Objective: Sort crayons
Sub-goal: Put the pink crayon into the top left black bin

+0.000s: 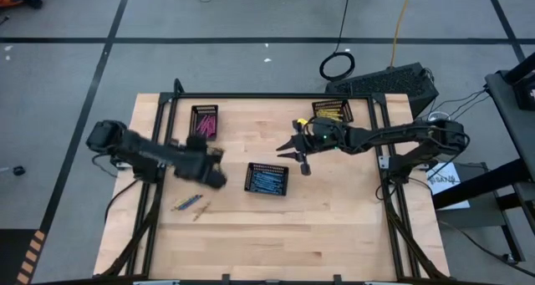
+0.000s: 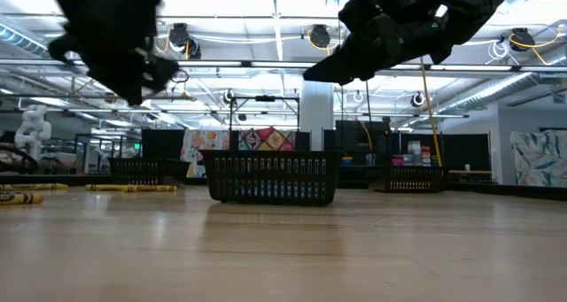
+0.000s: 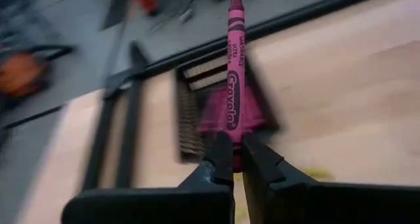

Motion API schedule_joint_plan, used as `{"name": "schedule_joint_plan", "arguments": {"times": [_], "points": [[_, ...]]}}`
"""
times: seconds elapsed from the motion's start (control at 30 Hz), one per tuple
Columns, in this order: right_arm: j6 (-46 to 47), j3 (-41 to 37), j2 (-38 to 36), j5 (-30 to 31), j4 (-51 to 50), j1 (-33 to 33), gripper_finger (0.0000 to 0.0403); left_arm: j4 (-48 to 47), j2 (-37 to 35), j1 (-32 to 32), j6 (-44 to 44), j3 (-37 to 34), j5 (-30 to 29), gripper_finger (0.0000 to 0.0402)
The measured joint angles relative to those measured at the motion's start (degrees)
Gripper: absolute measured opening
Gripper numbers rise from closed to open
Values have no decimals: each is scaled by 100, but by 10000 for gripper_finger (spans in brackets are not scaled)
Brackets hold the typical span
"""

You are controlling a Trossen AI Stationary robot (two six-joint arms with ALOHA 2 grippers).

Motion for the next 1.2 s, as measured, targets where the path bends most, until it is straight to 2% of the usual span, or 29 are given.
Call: {"name": "schedule_joint_plan", "arguments": {"times": [0.13,0.23,0.37,0.47,0.63,0.9,1.2], "points": [[-93,0,-25,4,-31,45,68,319,-85,1394,1599,0,392,4],[-96,0,-67,5,-56,43,68,910,-137,2315,2918,0,474,3],[-92,0,-97,12,-192,42,68,2186,-137,3273,4964,0,660,3],[-92,0,-103,9,-259,42,68,2808,-139,3774,5906,0,928,3],[-92,0,-101,13,-456,42,68,2888,-139,4289,6332,0,1327,4],[-84,0,-101,16,-535,42,68,2975,-139,4539,6626,0,1950,6],[-46,0,-101,16,-620,45,68,3921,-136,4879,7119,-83,2701,6]]}}
